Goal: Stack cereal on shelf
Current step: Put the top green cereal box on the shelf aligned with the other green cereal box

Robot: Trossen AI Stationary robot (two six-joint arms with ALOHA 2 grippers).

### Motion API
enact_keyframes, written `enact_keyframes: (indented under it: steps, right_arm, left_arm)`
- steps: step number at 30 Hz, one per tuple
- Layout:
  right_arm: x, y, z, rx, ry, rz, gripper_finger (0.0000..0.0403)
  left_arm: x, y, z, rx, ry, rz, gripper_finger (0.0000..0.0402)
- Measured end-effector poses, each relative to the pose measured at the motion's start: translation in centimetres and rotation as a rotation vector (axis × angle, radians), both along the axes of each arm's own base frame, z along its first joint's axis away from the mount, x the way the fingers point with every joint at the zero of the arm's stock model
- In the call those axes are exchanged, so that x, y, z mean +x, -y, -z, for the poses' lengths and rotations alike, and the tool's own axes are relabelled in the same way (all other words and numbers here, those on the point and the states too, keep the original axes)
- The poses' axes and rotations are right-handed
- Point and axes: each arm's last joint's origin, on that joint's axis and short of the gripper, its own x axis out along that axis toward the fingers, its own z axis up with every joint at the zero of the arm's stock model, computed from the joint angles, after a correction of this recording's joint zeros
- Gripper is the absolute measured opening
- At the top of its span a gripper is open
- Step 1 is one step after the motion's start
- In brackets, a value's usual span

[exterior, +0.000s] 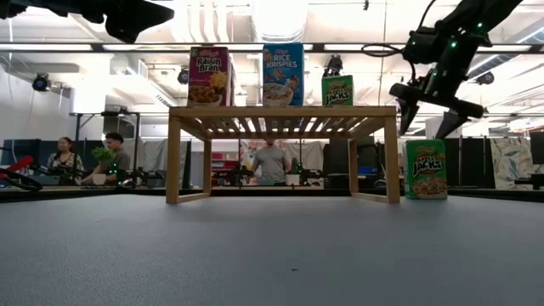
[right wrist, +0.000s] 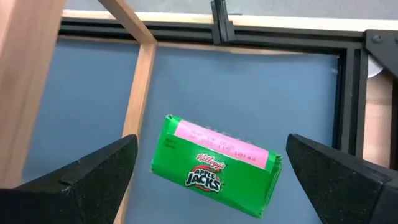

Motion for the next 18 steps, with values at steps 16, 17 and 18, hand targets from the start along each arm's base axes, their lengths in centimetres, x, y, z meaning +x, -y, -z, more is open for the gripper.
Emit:
enact_keyframes:
  steps: [16, 17, 18]
  right_arm:
    - [1.7, 0.9, 2.2, 0.066, -0.092, -0.011, 0.04]
    - [1.7, 0.9, 2.3, 0.068, -0.094, -0.011, 0.04]
    - [1.7, 0.9, 2.4, 0.07, -0.097, -0.011, 0.04]
  left_arm:
    - [0.0, 0.0, 0.1, 0.003, -0.008, 0.0, 0.0265]
    - [0.0, 0.0, 0.1, 0.003, -0.009, 0.0, 0.0265]
    - [0.0, 0.0, 0.1, 0.003, -0.009, 0.0, 0.0265]
